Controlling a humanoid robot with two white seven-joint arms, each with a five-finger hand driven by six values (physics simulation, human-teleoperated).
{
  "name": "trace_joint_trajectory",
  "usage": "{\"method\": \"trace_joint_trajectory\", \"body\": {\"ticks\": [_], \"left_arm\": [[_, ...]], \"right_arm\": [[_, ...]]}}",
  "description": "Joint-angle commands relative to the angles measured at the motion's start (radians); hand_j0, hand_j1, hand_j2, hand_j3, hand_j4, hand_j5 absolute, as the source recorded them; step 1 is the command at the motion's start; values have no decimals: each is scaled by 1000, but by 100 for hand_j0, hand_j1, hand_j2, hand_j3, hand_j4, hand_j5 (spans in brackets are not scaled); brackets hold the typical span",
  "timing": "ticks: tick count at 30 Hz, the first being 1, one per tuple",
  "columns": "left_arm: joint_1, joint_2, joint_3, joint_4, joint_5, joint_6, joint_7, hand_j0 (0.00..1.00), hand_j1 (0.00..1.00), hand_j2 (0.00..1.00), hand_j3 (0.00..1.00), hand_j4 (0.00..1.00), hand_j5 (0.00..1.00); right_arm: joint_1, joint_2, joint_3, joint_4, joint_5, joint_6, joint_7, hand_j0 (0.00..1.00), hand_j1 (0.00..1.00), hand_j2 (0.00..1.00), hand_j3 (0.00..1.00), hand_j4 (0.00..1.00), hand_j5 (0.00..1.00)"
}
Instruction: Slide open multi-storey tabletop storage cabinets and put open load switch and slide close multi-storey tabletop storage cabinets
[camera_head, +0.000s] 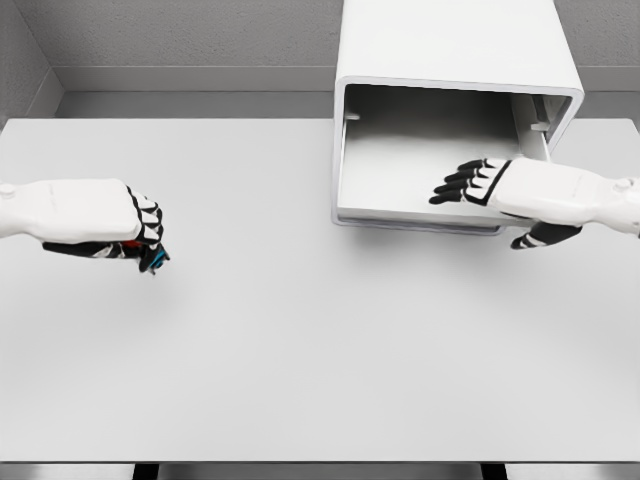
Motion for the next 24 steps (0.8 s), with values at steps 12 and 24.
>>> {"method": "trace_joint_trajectory", "body": {"ticks": [12,24], "left_arm": [[-49,-30,7,0,52,3,1,32,32,32,32,32,32],[-152,-193,5,2,63,3,1,32,32,32,32,32,32]], "right_arm": [[196,-120,-293,-74,-115,3,-1,100,100,100,100,100,100],[503,-134,-675,-33,-168,3,-1,100,100,100,100,100,100]]}}
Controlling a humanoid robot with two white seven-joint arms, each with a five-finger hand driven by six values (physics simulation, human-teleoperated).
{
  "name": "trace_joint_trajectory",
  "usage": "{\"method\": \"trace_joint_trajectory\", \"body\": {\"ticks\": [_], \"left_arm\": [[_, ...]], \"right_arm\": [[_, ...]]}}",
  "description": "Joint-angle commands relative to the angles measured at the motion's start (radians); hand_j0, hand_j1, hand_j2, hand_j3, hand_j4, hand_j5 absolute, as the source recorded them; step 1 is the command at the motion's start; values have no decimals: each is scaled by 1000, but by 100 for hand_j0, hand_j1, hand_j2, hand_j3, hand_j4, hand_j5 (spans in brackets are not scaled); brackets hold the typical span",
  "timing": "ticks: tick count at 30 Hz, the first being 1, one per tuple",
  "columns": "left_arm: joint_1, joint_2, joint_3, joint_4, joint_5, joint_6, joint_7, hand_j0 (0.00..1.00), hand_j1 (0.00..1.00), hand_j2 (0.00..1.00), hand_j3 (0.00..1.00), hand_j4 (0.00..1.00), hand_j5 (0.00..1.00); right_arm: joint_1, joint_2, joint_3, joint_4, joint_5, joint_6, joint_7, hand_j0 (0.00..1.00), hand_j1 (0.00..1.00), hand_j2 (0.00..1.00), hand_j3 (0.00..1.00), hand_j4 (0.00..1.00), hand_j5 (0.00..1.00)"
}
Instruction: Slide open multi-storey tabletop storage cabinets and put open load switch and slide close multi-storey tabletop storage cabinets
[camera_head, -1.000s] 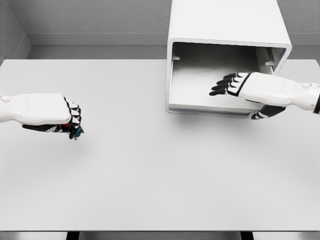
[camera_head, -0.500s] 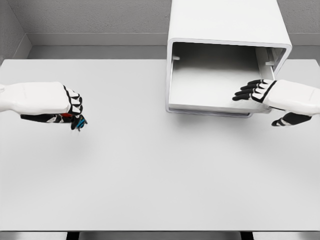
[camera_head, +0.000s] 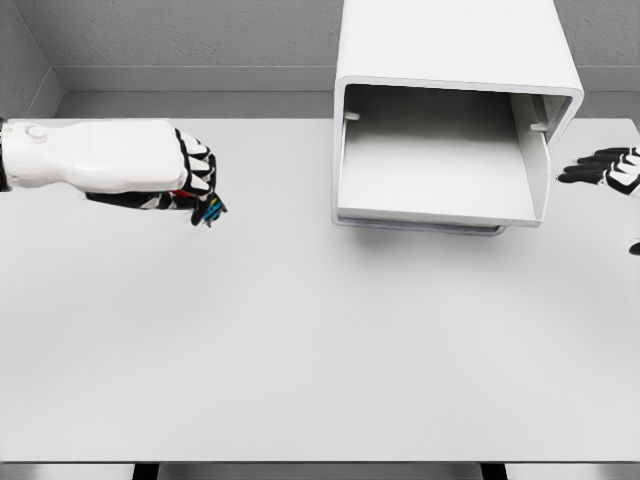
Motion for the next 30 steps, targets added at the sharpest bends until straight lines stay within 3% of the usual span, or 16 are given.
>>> {"method": "trace_joint_trajectory", "body": {"ticks": [1,2,5,11,12,15,19,25,30], "left_arm": [[0,-51,0,1,7,4,1,32,32,32,32,32,32],[-8,-82,-3,1,7,4,1,32,32,32,32,32,32],[-38,-131,-8,1,6,4,1,32,32,32,32,32,32],[-84,-218,-12,1,7,4,1,32,32,32,32,32,32],[-98,-235,-25,1,7,4,1,32,32,32,32,32,32],[-121,-289,-34,4,3,4,1,32,32,32,32,32,32],[-164,-368,-66,12,-2,4,1,32,32,32,32,32,32],[-207,-462,-92,42,-4,4,1,32,32,32,32,32,32],[-250,-556,-130,137,-19,4,1,32,32,32,32,32,32]], "right_arm": [[0,4,-96,15,-13,4,-1,100,100,100,100,100,100],[54,17,-142,20,-13,4,-1,100,100,100,100,100,100],[150,34,-146,29,-11,4,-1,100,100,100,100,100,100],[181,26,-18,52,-3,4,-1,100,100,100,100,100,100],[170,23,28,41,1,4,-1,91,91,91,91,91,91],[169,21,63,31,10,4,-1,47,47,47,47,47,47],[140,21,112,14,20,4,-1,46,46,46,46,46,46],[88,23,152,-15,20,4,-1,54,54,54,54,54,54],[63,24,183,-15,20,4,-1,60,60,60,60,60,60]]}}
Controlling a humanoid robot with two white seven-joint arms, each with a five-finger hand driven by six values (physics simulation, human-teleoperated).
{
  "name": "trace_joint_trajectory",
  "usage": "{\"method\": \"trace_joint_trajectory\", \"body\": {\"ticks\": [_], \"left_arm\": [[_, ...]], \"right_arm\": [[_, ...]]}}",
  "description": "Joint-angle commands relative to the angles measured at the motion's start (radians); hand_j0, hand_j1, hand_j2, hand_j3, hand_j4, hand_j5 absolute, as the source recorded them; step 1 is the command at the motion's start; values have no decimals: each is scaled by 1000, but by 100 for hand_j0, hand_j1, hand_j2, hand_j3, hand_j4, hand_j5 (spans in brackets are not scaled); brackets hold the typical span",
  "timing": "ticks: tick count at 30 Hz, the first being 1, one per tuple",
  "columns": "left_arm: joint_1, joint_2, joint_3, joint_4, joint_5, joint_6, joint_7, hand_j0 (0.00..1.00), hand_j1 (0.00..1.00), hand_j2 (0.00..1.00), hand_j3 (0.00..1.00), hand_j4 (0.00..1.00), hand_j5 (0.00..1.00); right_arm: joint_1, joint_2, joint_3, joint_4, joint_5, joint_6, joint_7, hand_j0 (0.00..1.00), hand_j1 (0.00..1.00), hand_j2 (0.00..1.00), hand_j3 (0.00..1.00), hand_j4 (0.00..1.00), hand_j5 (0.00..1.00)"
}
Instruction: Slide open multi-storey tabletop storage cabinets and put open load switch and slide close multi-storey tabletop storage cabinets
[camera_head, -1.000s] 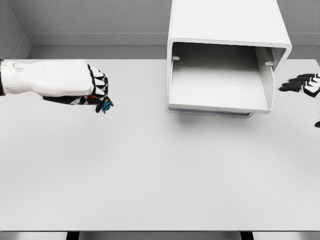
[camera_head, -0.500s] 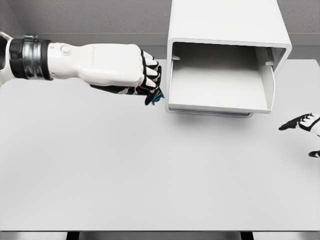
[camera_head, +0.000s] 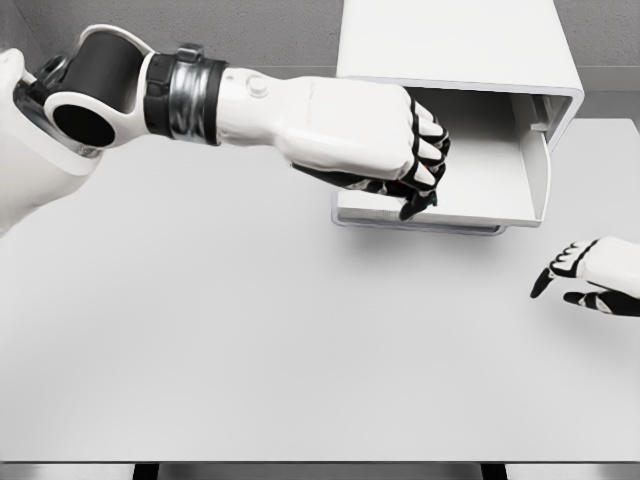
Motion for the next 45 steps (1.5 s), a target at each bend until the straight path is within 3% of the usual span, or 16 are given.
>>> {"method": "trace_joint_trajectory", "body": {"ticks": [1,5,7,16,19,23,26,29,31,38,45], "left_arm": [[-2,-51,-25,68,-1,5,2,32,32,32,32,32,32],[-21,-126,-30,280,-19,5,2,32,32,32,32,32,32],[-25,-154,-30,314,-38,5,2,33,33,33,33,33,33],[-26,-192,-34,326,-92,5,2,36,36,36,36,36,36],[-26,-201,-34,326,-150,5,2,38,38,38,38,38,38],[-26,-224,-34,330,-184,5,2,49,49,49,49,49,49],[-26,-228,-34,378,-185,5,2,63,63,63,63,63,63],[-28,-229,-34,395,-213,5,2,68,68,68,68,68,68],[-28,-248,-34,452,-227,5,2,74,74,74,74,74,74],[-29,-277,-31,510,-243,5,2,79,79,79,79,79,79],[-34,-297,-28,510,-242,5,2,87,87,87,87,87,87]], "right_arm": [[0,-1,16,-2,-6,3,0,60,60,60,60,60,60],[-5,-1,28,-2,-6,3,0,60,60,60,60,60,60],[-5,-1,39,-2,-6,3,0,60,60,60,60,60,60],[-8,-1,39,-10,-5,3,0,61,61,61,61,61,61],[-6,-1,39,-16,-6,3,0,62,62,62,62,62,62],[-5,-3,39,-16,-6,3,0,63,63,63,63,63,63],[-3,-3,39,-16,-6,3,0,64,64,64,64,64,64],[-2,-1,39,-16,-6,3,0,64,64,64,64,64,64],[-2,-3,39,-16,-6,3,0,64,64,64,64,64,64],[0,-1,39,-16,-6,3,0,64,64,64,64,64,64],[11,5,28,-16,-6,3,0,64,64,64,64,64,64]]}}
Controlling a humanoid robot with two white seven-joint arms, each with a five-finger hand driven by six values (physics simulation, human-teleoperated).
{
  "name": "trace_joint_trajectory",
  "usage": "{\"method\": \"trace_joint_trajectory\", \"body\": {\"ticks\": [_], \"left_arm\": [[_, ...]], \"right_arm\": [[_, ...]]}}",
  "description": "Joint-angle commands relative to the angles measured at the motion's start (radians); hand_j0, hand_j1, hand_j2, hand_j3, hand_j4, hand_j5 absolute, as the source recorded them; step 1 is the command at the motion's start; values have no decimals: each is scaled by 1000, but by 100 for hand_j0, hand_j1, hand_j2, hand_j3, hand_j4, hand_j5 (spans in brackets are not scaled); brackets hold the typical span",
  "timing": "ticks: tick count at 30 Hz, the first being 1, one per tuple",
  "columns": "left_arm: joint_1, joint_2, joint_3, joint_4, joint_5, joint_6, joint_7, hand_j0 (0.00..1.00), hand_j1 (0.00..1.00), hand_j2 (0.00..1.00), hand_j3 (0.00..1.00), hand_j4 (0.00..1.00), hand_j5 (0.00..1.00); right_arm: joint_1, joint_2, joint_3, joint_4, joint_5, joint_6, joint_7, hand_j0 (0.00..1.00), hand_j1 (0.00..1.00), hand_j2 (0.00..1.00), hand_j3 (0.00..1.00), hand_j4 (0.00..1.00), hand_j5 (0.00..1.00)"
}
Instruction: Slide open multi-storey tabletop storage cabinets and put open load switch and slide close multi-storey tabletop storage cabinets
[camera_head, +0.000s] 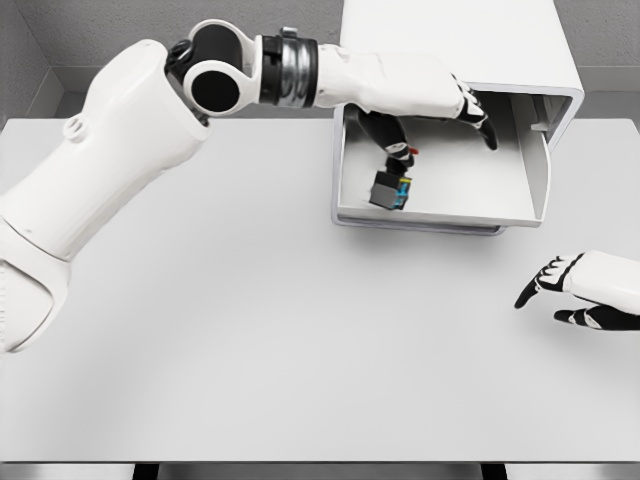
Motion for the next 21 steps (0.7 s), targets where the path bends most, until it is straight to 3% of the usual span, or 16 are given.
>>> {"method": "trace_joint_trajectory", "body": {"ticks": [1,4,11,15,18,21], "left_arm": [[0,-3,-5,13,-100,-1,-8,89,89,89,89,89,89],[0,-26,-6,50,-102,-1,-8,93,93,93,93,93,93],[0,-49,-9,49,-100,-1,-8,99,99,99,99,99,99],[-2,-49,-6,30,-92,-1,-8,100,100,100,100,100,100],[-6,-28,-3,-88,-28,-1,-8,100,100,100,100,100,100],[-23,67,0,-195,70,-1,-8,100,100,100,100,100,100]], "right_arm": [[0,1,-4,-1,-7,3,0,64,64,64,64,64,64],[2,2,-2,-1,-8,3,0,65,65,65,65,65,65],[-15,2,-4,-1,-10,3,0,66,66,66,66,66,66],[-25,4,-13,-4,-16,3,0,60,60,60,60,60,60],[-34,2,-40,-5,-31,3,0,60,60,60,60,60,60],[-54,2,-40,-5,-31,3,0,61,61,61,61,61,61]]}}
